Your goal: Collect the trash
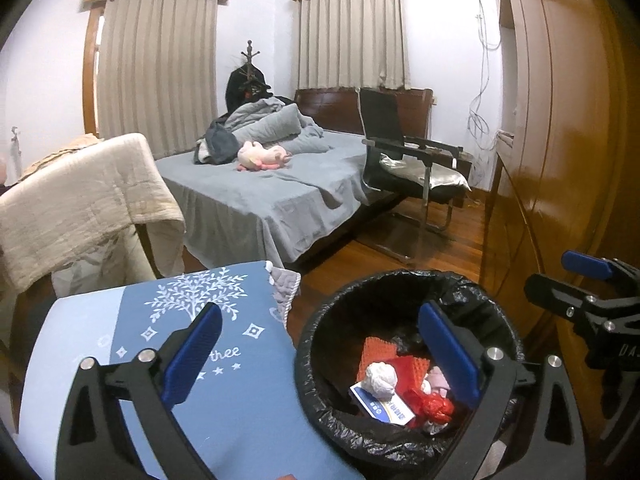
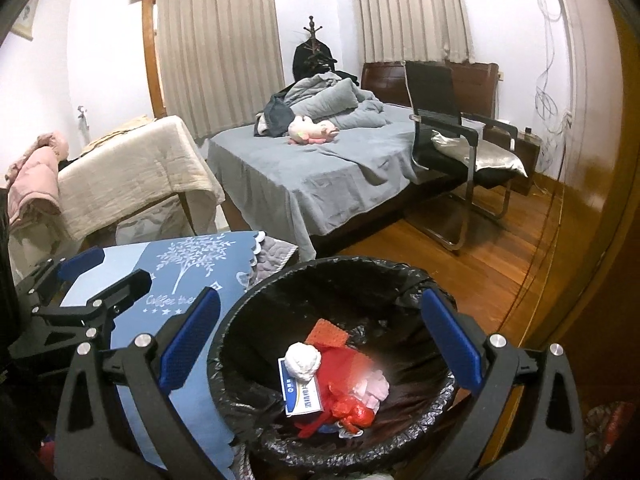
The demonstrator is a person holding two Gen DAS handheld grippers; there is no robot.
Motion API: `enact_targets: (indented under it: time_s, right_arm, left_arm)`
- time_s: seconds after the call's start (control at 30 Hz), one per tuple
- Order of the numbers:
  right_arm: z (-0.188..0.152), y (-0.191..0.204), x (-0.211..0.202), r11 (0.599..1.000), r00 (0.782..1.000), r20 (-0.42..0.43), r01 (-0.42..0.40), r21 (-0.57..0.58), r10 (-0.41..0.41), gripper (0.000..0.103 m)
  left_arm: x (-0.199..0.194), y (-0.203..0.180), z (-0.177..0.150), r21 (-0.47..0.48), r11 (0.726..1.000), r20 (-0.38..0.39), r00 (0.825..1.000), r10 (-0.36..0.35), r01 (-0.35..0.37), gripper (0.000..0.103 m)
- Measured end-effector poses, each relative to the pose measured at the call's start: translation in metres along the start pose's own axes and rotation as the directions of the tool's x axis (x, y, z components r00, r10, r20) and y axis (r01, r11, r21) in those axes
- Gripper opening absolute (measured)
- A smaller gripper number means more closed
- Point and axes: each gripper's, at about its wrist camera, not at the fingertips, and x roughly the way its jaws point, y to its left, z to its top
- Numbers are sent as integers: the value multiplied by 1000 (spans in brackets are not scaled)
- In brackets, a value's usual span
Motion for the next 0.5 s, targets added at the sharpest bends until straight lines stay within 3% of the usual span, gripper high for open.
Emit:
enact_targets:
  time_s: [0.5]
  right_arm:
    - [1,11,-10,1000,1000,14,-13,-10,13,98]
  left_arm:
    - [-18,2,1,-7,1000,20,1000,12,-11,97]
